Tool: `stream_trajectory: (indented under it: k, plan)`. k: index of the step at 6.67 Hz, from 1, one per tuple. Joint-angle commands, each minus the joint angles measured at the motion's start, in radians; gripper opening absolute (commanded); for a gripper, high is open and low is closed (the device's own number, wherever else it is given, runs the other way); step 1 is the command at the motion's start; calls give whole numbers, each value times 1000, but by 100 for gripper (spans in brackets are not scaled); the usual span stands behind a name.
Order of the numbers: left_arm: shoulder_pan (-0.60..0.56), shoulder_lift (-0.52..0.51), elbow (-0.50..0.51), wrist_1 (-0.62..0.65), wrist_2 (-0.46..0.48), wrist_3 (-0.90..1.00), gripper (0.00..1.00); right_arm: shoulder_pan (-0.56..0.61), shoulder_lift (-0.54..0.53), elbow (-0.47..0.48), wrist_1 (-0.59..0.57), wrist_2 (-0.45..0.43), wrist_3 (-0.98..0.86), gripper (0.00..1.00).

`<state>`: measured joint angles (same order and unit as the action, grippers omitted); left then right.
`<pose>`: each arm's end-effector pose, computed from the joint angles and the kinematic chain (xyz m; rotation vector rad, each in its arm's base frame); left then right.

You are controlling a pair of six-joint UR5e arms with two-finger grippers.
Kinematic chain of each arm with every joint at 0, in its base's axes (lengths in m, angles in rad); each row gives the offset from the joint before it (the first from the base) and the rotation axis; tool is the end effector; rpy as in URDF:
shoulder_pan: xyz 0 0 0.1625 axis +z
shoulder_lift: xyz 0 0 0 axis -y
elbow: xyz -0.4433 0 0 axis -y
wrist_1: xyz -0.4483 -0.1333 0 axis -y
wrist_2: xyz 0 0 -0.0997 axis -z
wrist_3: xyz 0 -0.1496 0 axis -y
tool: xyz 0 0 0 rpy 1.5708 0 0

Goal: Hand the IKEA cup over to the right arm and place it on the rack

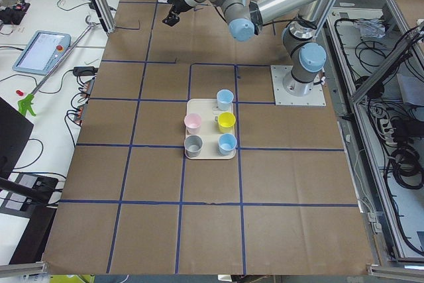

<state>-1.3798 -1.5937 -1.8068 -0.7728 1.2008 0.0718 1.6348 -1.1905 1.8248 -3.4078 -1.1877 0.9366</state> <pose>-0.0700 -0.6253 0.4224 0.0218 -2.7386 0.8161 0.2330 -0.6775 0.3516 0.6172 1.9673 -1.0403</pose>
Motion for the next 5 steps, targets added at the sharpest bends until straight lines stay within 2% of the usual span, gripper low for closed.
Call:
stream_trajectory:
  k: [1, 2, 3, 4, 5]
  plan:
    - [-106, -60, 244, -448, 253, -91, 99, -80, 20, -19, -1, -47, -328, 27]
    - [-129, -69, 321, -644, 301, -110, 99, -93, 22, -30, 2, -74, -429, 27]
    - [-131, -49, 351, -812, 331, -110, 99, -101, 28, -35, 1, -126, -537, 27]
    - [-133, -20, 345, -914, 368, -107, 99, -104, 41, -33, -1, -192, -656, 27]
    - [-124, 26, 313, -931, 368, -98, 99, -110, 52, -35, 1, -275, -733, 27]
